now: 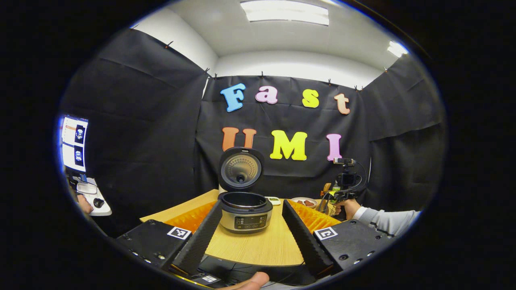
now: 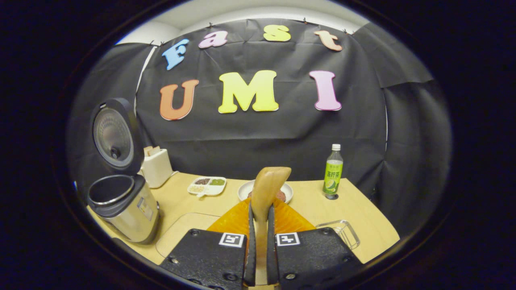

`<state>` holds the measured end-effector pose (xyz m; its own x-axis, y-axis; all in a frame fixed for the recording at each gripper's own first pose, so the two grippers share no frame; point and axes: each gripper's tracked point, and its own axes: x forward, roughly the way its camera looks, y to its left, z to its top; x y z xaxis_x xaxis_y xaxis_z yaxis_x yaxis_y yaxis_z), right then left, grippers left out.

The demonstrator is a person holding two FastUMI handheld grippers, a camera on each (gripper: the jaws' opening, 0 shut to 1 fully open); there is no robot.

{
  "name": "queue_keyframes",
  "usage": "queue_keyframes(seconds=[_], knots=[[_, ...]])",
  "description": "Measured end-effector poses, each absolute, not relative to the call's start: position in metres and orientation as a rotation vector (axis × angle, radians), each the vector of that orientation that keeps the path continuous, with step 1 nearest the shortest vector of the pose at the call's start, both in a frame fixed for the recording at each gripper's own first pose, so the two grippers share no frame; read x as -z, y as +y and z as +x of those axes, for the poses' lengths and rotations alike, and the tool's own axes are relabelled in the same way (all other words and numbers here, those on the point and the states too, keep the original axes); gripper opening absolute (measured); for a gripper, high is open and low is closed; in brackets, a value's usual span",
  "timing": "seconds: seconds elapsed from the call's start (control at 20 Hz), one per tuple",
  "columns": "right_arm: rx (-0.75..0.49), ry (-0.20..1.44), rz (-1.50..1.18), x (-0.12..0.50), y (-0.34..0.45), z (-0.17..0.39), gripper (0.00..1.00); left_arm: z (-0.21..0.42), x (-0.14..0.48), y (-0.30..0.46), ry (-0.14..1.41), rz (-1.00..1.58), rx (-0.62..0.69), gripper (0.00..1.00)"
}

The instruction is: Close the left gripper, press the button to open the rice cooker; take a wooden spoon from the chopstick holder with the right hand, scoop a spoonful of rice and pour it into the rice cooker, then put the wooden spoon back into the chopstick holder.

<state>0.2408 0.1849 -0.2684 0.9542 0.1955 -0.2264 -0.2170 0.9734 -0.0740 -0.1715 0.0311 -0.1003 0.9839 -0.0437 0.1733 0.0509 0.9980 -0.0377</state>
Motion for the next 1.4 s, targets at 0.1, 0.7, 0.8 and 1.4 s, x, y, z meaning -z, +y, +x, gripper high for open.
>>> queue_keyframes(seconds=[0.1, 0.7, 0.8, 1.4], knots=[[-0.211, 0.218, -0.112, 0.274, 0.189, 0.238, 0.16, -0.171, 0.1, 0.03, -0.171, -0.052, 0.051, 0.94], [-0.338, 0.344, 0.011, 0.299, 0.259, 0.204, 0.16, -0.176, 0.102, 0.037, -0.168, -0.074, 0.087, 0.94], [-0.359, 0.38, 0.092, 0.301, 0.265, 0.202, 0.16, -0.177, 0.102, 0.038, -0.17, -0.075, 0.09, 0.94], [-0.355, 0.619, 0.75, 0.312, 0.228, 0.217, 0.16, -0.152, 0.118, 0.056, -0.137, -0.069, 0.018, 0.94]])
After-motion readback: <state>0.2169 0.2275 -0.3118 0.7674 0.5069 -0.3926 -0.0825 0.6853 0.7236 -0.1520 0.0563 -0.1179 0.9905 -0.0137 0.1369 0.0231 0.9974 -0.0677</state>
